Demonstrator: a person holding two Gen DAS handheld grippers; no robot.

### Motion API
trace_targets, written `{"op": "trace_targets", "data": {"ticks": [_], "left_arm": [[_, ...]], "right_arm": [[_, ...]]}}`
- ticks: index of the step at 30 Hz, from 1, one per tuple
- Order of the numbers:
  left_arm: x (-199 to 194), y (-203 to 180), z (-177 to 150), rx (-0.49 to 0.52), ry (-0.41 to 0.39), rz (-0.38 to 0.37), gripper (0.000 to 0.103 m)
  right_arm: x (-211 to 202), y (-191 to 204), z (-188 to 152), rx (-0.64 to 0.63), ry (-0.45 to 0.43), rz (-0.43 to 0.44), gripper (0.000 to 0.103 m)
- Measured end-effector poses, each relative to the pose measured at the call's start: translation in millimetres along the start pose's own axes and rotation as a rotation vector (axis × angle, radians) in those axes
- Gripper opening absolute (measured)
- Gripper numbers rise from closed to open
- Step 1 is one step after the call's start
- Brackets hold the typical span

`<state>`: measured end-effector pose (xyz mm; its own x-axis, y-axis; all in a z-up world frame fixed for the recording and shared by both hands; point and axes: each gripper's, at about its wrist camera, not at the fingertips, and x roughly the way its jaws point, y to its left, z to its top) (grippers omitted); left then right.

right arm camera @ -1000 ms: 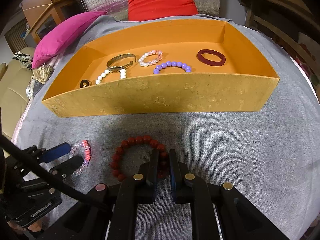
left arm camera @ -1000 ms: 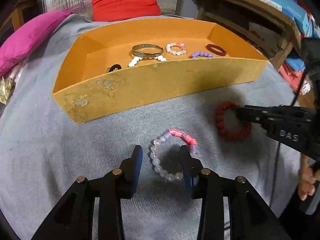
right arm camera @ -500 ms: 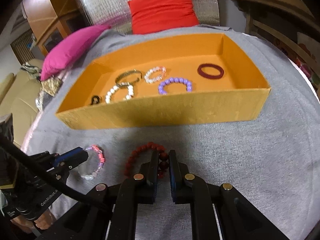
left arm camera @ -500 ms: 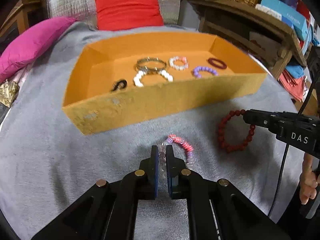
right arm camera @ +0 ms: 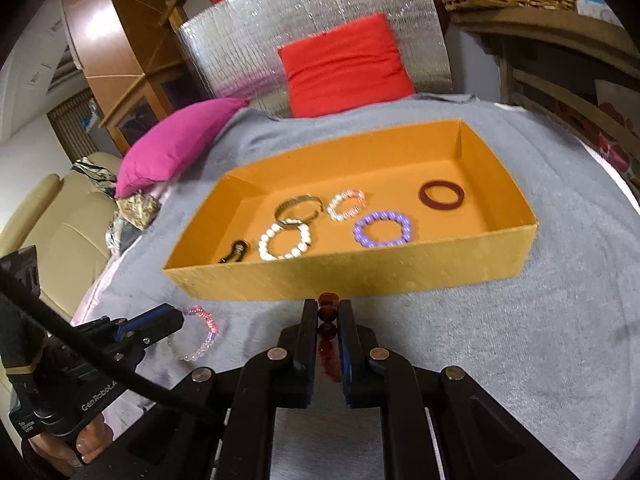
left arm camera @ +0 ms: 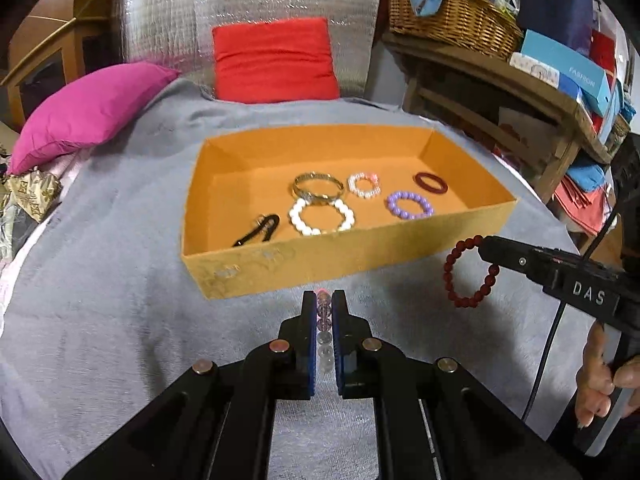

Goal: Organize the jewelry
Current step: 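Lift the pink-and-clear bracelet with the left tool while the right tool lifts the red bracelet, then lower both bracelets into the orange box and open both tools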

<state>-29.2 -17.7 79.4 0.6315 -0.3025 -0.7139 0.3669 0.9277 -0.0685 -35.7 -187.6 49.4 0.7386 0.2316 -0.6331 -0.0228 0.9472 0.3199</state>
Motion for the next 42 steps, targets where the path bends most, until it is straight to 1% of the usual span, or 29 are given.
{"op": "trace_targets", "data": {"ticks": [11,20,28,32,33,36,38,40,42], "left_arm": [[-18.6,-3.4,12.9,-0.021,-0.071,0.074,0.007],[-25.7,-15.9,26.6,0.004,-0.115,0.111,0.007],[-30.4,-25.7,49.5,0.002,-0.147,0.078,0.007],[-25.6,-27.9,74.2,-0.001,-0.147,0.033,0.007],[-21.8,-27.9,80.8,0.003,-0.141,0.025,0.007],[-6.2,-25.2,102.0,0.003,-0.133,0.048,0.007],[6.7,-17.1,115.7,-0.023,-0.126,0.048,0.007],[23.3,-4.9,129.0,-0.045,-0.110,0.054,0.007],[40.8,7.4,138.8,-0.071,-0.088,0.062,0.007]], "right_arm": [[-12.2,11.5,6.7,-0.004,-0.074,0.031,0.011],[-26.7,9.1,21.9,0.018,-0.140,0.045,0.011],[-36.8,-5.9,40.4,0.051,-0.184,0.037,0.011],[-38.9,-18.3,63.7,0.085,-0.212,0.044,0.011],[-36.0,-21.0,70.6,0.087,-0.205,0.048,0.011],[-21.0,-32.9,91.1,0.113,-0.192,0.019,0.011],[-5.7,-42.4,104.1,0.148,-0.170,0.032,0.011],[9.0,-47.0,114.5,0.160,-0.145,0.016,0.011],[30.2,-49.0,128.3,0.167,-0.102,0.015,0.011]]}}
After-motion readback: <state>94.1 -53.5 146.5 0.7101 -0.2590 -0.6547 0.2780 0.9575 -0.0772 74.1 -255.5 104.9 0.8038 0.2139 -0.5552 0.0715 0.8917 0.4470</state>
